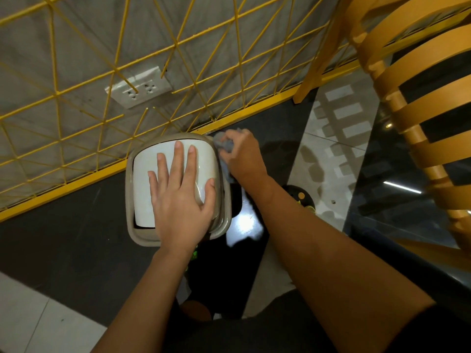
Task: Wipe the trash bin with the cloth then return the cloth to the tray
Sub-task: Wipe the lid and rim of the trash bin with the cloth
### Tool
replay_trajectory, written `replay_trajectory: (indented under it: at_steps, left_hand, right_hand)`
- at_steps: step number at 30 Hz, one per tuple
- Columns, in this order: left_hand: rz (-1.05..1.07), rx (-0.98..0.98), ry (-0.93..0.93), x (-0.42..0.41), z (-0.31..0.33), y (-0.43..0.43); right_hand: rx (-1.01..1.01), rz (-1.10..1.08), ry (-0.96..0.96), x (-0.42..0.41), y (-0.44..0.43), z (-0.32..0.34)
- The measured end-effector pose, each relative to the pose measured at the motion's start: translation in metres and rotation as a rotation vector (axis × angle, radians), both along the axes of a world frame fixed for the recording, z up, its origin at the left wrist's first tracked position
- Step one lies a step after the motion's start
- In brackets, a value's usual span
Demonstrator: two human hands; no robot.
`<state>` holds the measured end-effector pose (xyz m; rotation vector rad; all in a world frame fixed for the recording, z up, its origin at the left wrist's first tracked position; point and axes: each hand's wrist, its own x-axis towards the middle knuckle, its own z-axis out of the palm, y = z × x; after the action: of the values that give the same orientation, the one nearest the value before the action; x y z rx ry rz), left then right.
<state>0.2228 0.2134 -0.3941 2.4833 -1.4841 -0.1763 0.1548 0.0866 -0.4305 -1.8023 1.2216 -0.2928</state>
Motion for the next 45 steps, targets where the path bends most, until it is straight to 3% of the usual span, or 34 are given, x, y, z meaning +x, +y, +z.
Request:
replay_trajectory:
  at_steps: [4,7,10,14,22,28,34,40,45]
  left_hand:
    - [0.012,0.004,-0.007,-0.001,0.000,0.000]
    - [0.020,-0.001,0.003,-0.002,0.000,-0.001]
    - [0.020,-0.004,0.007,-0.002,0.000,-0.001]
    - [0.025,-0.002,0.021,-0.002,0.001,-0.001]
    - [0.022,0.002,0.036,-0.002,0.002,-0.001]
    - [0.022,-0.001,0.030,-0.002,0.002,-0.002]
    - [0.027,-0.004,0.035,-0.002,0.001,-0.002]
    - [0.029,0.008,0.015,-0.002,0.002,-0.003]
    - [0.027,-0.001,0.012,-0.004,0.002,-0.001]
  right_hand:
    - [0.002,-0.073,-0.055,0.001,0.007,0.004]
    - [0.136,-0.139,-0.092,-0.011,0.026,-0.001]
    - [0.317,-0.286,-0.239,-0.023,0.049,0.002]
    - [0.358,-0.369,-0.403,-0.026,0.075,0.011]
    - [0.286,-0.319,-0.327,-0.015,0.045,0.015]
    - [0.432,-0.463,-0.380,-0.034,0.091,0.006]
    - [0.384,-0.343,-0.355,-0.024,0.058,0.012]
    - [0.450,-0.346,-0.380,-0.052,0.117,0.010]
    - [0.254,-0.258,-0.331,-0.061,0.134,0.011]
